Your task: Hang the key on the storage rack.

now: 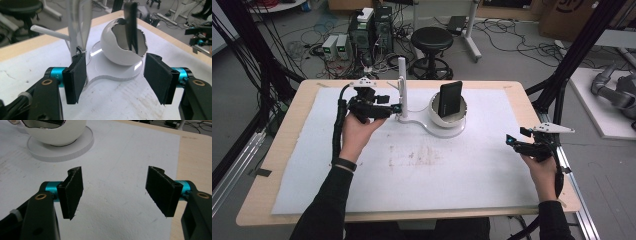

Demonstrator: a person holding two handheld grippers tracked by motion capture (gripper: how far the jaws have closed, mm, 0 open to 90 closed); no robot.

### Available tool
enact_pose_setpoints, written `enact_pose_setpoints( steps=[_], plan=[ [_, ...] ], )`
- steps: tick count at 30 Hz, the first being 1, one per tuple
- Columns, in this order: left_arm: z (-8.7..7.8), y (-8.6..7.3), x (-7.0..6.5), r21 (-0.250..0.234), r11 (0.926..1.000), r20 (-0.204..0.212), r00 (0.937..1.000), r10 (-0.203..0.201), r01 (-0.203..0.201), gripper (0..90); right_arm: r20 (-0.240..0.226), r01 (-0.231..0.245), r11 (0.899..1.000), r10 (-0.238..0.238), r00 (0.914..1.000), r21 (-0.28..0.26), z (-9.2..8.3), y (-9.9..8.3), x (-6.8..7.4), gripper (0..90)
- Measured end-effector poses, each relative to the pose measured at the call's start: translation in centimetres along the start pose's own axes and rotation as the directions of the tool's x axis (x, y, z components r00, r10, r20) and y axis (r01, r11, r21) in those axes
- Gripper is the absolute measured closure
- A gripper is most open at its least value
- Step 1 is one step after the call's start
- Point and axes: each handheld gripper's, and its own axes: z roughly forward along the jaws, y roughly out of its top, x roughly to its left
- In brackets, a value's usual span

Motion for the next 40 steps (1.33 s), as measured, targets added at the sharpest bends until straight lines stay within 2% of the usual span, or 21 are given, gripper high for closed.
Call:
enact_pose_setpoints(
  steps=[1,4,14,40],
  plan=[
    [-0.6,-0.4,-0.8,0.003,0.9995,-0.006,0.9995,0.033,-0.033,34.8,0.001,0.000,1.000,0.000,1.0000,0.001,0.0,0.0,0.0,30.8],
    [-1.2,-0.9,-1.6,-0.005,0.9986,0.002,0.9986,0.053,-0.053,34.8,0.000,0.002,1.000,-0.002,1.0000,0.002,0.2,0.2,0.1,30.8],
    [-2.3,-1.1,-1.7,-0.044,0.9980,0.013,0.9989,0.045,-0.044,34.8,-0.006,0.015,1.000,-0.015,0.9999,0.008,0.7,0.5,0.5,30.8],
    [-2.8,-1.6,-1.5,-0.031,0.9983,0.008,0.9987,0.050,-0.050,34.4,-0.013,0.004,1.000,-0.004,0.9999,0.023,0.9,0.4,0.3,28.8]
  ],
)
